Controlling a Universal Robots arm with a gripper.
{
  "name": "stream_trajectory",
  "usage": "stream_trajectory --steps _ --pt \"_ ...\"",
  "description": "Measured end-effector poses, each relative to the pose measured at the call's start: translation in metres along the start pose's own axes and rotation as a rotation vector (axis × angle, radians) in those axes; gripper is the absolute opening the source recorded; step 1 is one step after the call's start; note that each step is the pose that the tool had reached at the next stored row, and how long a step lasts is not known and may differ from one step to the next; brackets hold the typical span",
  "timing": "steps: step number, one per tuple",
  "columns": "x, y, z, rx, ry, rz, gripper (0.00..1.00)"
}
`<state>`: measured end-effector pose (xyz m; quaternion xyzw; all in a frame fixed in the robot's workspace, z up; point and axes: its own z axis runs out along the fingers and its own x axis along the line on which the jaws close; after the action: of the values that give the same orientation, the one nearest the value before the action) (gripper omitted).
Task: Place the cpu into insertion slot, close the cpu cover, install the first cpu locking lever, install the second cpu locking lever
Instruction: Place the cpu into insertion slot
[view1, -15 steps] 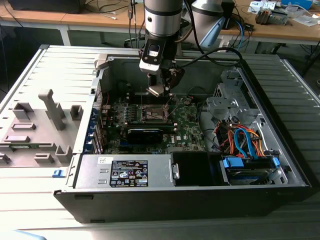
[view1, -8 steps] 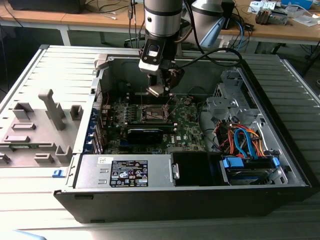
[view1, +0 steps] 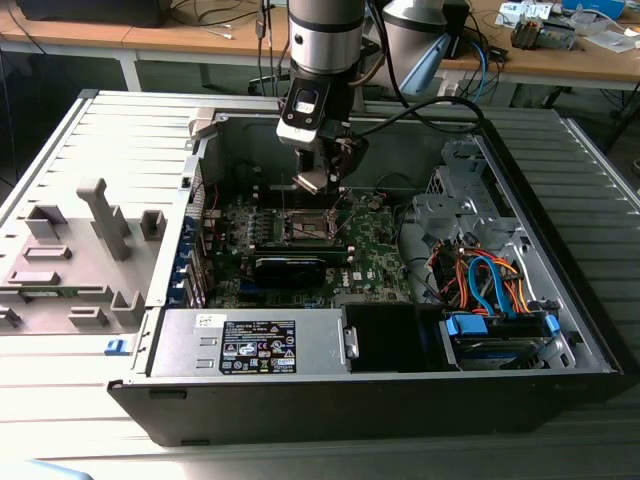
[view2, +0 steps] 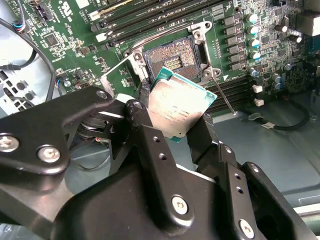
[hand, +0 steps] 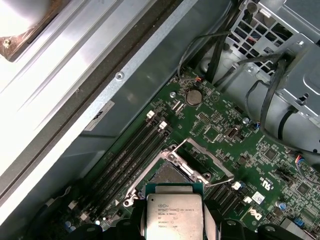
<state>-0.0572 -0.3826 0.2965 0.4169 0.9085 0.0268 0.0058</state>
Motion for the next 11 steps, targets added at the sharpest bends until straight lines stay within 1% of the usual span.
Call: stream_trajectory --steps 11 --pt "0.0 0.0 0.0004 -0.0001 -0.0008 0.014 0.55"
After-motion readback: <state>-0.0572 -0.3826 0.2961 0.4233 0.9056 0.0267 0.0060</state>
